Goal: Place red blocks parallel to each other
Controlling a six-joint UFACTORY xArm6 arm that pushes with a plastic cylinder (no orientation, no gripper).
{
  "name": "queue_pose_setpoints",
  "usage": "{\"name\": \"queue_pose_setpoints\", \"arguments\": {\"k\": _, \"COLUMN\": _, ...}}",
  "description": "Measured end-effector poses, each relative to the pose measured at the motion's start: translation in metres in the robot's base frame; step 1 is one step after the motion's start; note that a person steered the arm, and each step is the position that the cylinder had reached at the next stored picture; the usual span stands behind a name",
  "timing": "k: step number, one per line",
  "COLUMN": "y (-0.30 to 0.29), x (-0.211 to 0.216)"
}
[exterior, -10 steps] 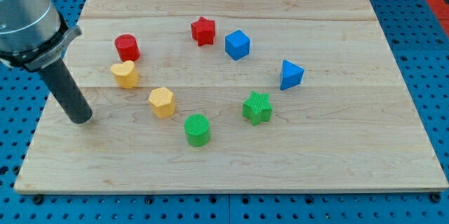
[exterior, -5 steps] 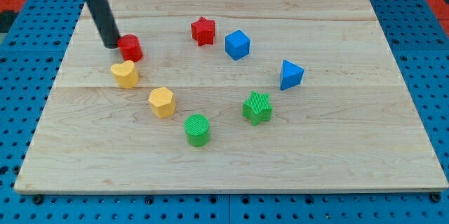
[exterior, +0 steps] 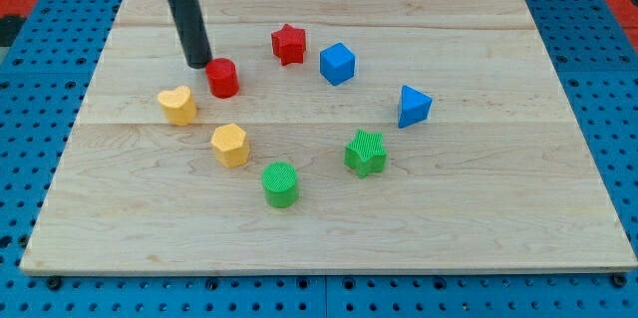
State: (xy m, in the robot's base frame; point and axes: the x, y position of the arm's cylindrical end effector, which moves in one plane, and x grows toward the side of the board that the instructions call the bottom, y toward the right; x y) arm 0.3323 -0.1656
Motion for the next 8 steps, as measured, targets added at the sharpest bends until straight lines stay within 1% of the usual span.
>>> {"name": "queue_pose_setpoints", "arguments": {"k": 1, "y": 0.02, "x": -0.045}}
{"name": "queue_pose_setpoints", "arguments": {"k": 3, "y": 0.109, "x": -0.041}}
{"name": "queue_pose_setpoints", "arguments": {"k": 4, "y": 0.132, "x": -0.034}}
{"name": "queue_pose_setpoints", "arguments": {"k": 5, "y": 0.133, "x": -0.021}}
{"name": "queue_pose_setpoints", "arguments": {"k": 7, "y": 0.156, "x": 0.0}}
{"name": "queue_pose_setpoints", "arguments": {"k": 8, "y": 0.156, "x": -0.001}}
